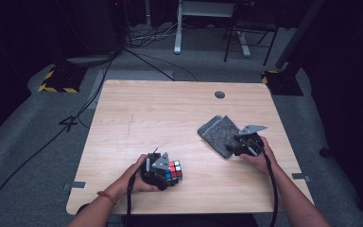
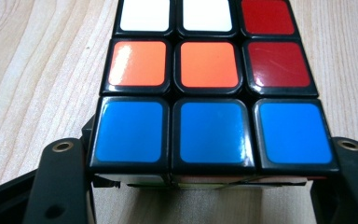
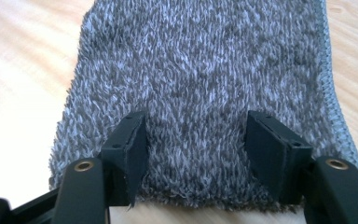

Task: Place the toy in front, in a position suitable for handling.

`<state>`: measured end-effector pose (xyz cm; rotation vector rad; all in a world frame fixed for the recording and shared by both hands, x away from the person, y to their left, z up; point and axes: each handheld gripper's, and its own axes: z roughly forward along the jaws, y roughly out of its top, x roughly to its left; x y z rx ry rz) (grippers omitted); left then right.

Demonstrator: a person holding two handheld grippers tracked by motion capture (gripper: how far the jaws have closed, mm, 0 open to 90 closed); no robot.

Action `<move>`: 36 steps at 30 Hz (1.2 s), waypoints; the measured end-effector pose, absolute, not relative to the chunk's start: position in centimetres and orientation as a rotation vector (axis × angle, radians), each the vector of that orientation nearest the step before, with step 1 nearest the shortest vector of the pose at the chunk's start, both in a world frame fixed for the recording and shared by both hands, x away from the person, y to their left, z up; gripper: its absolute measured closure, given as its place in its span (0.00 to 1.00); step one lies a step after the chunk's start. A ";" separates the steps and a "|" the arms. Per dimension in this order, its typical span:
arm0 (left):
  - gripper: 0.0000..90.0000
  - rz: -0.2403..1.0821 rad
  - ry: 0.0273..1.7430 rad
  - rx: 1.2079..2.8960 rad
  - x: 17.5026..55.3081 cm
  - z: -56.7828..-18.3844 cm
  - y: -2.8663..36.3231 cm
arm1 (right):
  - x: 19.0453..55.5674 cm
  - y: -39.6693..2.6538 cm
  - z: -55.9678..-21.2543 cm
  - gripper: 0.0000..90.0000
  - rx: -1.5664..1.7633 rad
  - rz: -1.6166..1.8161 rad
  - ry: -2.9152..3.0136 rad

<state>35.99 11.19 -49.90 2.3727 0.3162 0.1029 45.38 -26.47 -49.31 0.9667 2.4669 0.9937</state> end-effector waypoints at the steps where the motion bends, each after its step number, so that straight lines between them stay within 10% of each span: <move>1: 0.37 0.106 0.316 2.374 36.0 -49.9 11.2 | 45.4 -26.5 -49.3 0.44 0.967 0.994 2.467; 23: 0.36 0.113 0.335 2.364 35.9 -50.0 11.0 | 35.9 -24.5 -48.5 0.41 0.699 0.959 2.667; 36: 0.36 0.111 0.327 2.371 36.0 -49.9 10.7 | 36.9 -22.3 -48.4 0.29 0.643 1.039 2.599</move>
